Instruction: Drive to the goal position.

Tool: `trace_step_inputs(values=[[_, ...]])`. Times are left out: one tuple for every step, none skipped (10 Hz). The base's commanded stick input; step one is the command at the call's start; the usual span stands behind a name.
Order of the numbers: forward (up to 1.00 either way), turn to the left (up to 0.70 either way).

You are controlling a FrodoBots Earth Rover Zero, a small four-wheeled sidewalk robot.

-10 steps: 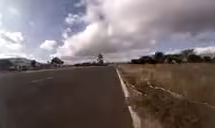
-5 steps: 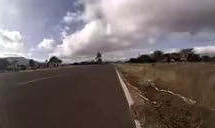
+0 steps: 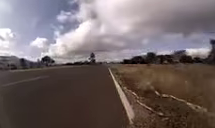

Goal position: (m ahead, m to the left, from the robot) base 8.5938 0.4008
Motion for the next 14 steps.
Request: trace_step_inputs(values=[[0.82, 0.00], [0.81, 0.00], [0.81, 0.00], [0.82, 0.00], [0.84, 0.00], [0.81, -0.20], [0.81, -0.04], [0.82, 0.00], [0.84, 0.00], [0.83, 0.00], [0.81, 0.00], [0.81, -0.14], [0.81, -0.30], [0.81, -0.32]])
